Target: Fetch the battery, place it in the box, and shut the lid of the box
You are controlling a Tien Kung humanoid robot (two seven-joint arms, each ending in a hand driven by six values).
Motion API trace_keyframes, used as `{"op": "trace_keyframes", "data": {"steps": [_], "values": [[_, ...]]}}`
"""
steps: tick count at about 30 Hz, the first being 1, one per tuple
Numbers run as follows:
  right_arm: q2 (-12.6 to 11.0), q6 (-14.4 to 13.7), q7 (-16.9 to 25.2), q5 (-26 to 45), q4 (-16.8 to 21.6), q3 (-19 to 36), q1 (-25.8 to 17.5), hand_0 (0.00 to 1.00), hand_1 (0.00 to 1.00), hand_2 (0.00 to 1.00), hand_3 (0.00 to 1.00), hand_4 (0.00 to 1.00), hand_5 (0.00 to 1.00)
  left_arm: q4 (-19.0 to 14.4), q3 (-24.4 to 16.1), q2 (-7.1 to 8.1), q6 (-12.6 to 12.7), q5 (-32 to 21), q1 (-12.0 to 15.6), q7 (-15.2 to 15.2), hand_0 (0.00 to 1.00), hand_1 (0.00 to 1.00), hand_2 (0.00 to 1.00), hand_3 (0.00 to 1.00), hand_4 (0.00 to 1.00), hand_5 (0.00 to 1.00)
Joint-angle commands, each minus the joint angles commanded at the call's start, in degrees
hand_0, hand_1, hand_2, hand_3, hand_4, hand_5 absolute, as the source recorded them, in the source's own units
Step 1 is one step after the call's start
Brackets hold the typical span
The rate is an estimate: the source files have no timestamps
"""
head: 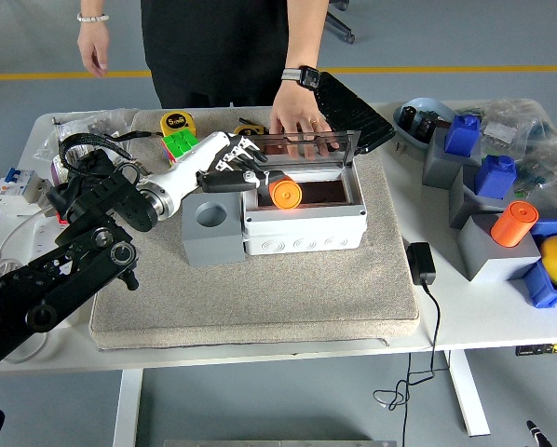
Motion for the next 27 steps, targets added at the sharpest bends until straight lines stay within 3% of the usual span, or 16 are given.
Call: {"op": "trace_keyframes", "data": {"steps": [4,10,22,27], "values": [[-0.08,-0.11,0.06,-0.12,0.08,0.15,0.03,0.717,0.651,0.638,0.577,0.985,0.593,-0.14,1.75,0.66,-0.3,-0.11,-0.06,0.2,0.496,0.658,0.61,0.611,0.998,0.586],[-0.16,-0.35,0.24,-0.48,0.3,0.33,0.1,0.716,0.652,0.638,0.577,0.984,0.593,0.08,3.26,-0.15,-0.33,-0.27,-0.91,0.13,0.476,0.654,0.609,0.612,0.998,0.582],[-0.18,-0.41,0.29,-0.4,0.36,0.29,-0.01,0.715,0.652,0.637,0.577,0.985,0.592,3.45,7.37,-4.74,-0.45,-1.39,-4.33,-0.15,0.466,0.65,0.612,0.614,0.998,0.584],[-0.13,-0.37,0.34,-0.37,0.41,0.08,0.18,0.716,0.652,0.637,0.577,0.984,0.592,5.48,8.77,-8.61,-0.13,-1.8,-6.93,-0.55,0.457,0.645,0.611,0.614,0.998,0.582]]}}
